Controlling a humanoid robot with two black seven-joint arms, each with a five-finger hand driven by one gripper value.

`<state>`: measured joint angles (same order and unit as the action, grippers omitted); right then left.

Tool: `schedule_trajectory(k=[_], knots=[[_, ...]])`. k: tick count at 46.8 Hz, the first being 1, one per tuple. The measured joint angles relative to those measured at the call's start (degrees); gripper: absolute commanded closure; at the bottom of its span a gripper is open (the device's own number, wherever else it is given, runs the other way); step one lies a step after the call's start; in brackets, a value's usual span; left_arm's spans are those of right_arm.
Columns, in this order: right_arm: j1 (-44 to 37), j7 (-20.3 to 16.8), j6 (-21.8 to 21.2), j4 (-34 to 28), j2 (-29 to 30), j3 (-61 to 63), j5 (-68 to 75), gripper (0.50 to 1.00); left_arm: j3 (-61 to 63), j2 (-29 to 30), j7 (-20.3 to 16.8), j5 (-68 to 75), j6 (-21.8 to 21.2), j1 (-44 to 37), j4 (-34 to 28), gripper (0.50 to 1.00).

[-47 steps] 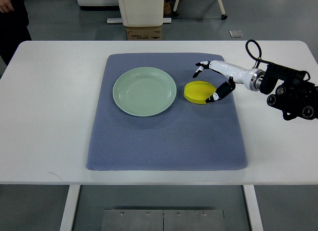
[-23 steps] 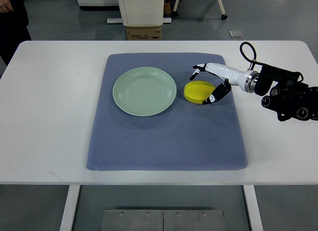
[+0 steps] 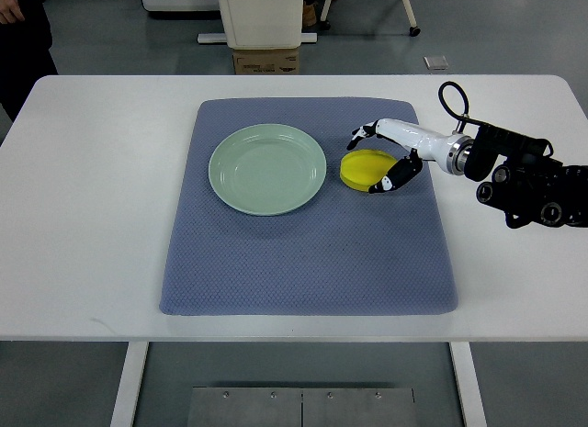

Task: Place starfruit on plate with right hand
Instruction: 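Close the right hand fingers around the yellow starfruit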

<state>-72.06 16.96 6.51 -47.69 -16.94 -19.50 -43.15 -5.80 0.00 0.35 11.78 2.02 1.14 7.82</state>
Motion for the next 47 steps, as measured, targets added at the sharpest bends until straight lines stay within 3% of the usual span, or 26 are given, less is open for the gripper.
schedule_trajectory(k=[12, 25, 47], knots=[[0.8, 0.2, 0.0, 0.7, 0.7, 0.1, 0.0, 0.745, 0.0, 0.0, 0.0, 0.0, 0.0, 0.0, 0.0, 0.5], [1.2, 0.4, 0.0, 1.0, 0.7, 0.1, 0.0, 0.996, 0.0, 0.0, 0.0, 0.0, 0.0, 0.0, 0.0, 0.5], [1.6, 0.7, -0.1, 1.6, 1.0, 1.4, 0.6, 1.0, 0.0, 0.0, 0.0, 0.0, 0.0, 0.0, 0.0, 0.5]])
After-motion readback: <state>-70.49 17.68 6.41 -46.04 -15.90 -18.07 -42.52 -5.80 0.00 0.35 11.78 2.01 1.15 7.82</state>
